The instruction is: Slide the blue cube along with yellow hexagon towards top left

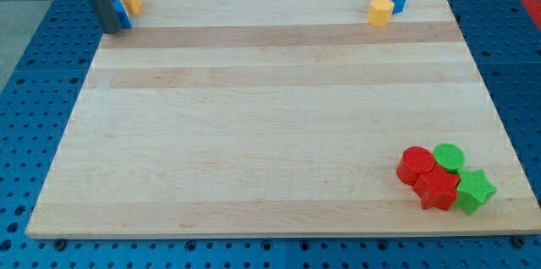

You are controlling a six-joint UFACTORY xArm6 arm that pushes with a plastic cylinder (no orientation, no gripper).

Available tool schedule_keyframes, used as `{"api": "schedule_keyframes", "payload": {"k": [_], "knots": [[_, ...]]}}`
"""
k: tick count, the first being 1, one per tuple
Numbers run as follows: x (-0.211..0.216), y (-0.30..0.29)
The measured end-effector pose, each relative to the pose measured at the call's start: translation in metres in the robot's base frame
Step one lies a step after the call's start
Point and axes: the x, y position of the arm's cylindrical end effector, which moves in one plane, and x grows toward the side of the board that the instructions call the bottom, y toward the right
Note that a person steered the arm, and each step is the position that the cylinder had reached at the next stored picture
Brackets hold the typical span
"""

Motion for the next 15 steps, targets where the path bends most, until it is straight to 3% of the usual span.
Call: {"api": "schedule_keyframes", "payload": {"k": [3,11,14,15], "knots": [[0.006,0.011],[0.034,0.461],[-0.026,0.572],[-0.066,0.571]]}}
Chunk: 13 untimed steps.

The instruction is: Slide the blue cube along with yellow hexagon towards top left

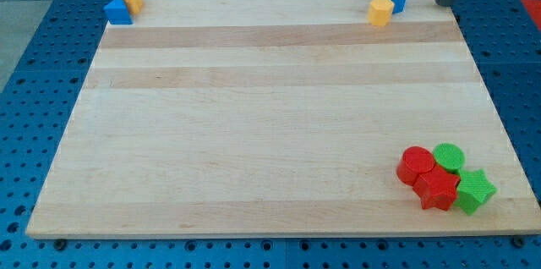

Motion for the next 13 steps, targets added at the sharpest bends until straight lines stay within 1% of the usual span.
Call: {"api": "schedule_keyframes", "payload": {"k": [1,2,5,6,7,8,10,13], "knots": [[-0.012,-0.03],[-0.004,-0.062],[0.055,-0.128],[0.078,-0.134],[0.09,-0.151],[0.093,-0.186],[0.125,-0.243],[0.147,-0.345]]}}
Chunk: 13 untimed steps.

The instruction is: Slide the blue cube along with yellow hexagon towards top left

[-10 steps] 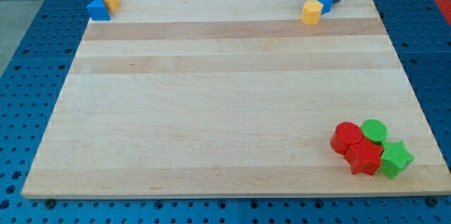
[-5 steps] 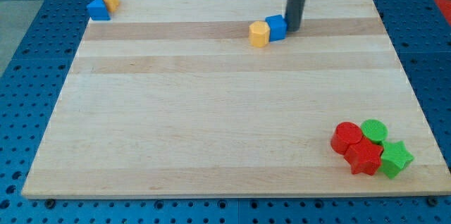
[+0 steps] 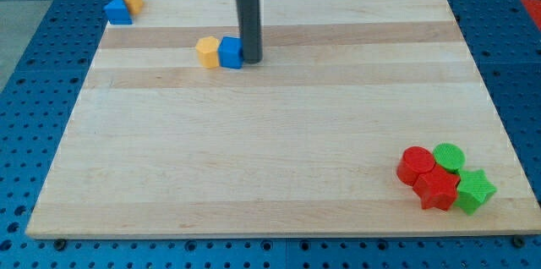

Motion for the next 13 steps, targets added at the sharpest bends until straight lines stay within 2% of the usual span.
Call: {"api": "schedule_keyframes", "payload": {"k": [4,7,8,10,11,13], "knots": [[0.003,-0.145],[0.005,-0.207],[-0.005,-0.208],[0.026,-0.186],[0.017,-0.171],[-0.007,-0.178]]}}
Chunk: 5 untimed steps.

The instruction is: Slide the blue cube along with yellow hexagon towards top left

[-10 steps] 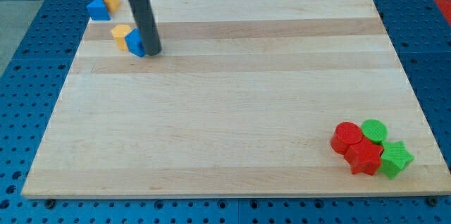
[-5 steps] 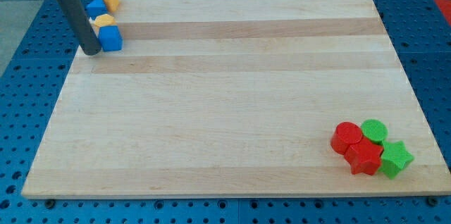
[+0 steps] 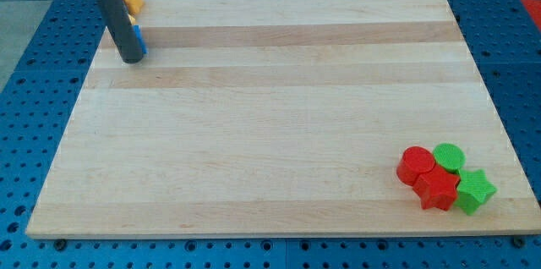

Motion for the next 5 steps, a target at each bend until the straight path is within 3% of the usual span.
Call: {"api": "schedule_keyframes", "payload": {"k": [5], "knots": [[-0.02,-0.004]]}}
